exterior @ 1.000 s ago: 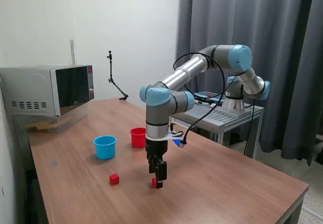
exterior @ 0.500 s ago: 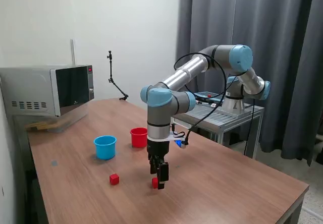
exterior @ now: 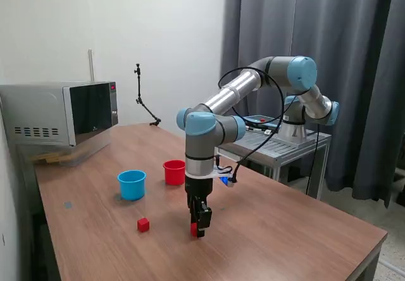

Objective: Place red objects in the red bin, and blue objects in the blue bin.

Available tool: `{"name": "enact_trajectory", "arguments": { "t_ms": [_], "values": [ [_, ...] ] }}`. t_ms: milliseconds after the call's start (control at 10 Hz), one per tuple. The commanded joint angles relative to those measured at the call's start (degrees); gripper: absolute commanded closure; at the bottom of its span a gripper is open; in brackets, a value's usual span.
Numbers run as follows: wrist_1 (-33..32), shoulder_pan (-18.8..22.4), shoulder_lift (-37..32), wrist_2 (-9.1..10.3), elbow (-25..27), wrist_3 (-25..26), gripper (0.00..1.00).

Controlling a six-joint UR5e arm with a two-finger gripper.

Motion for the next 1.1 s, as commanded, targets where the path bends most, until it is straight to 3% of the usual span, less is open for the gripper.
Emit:
{"name": "enact_trajectory", "arguments": {
  "t_ms": [0, 1000],
  "values": [
    [0.04, 0.00, 0.02, 0.00, 0.08, -0.72, 1.00],
    [3.20, -1.05, -4.19, -0.27, -2.91, -0.29, 1.00]
  ]
}}
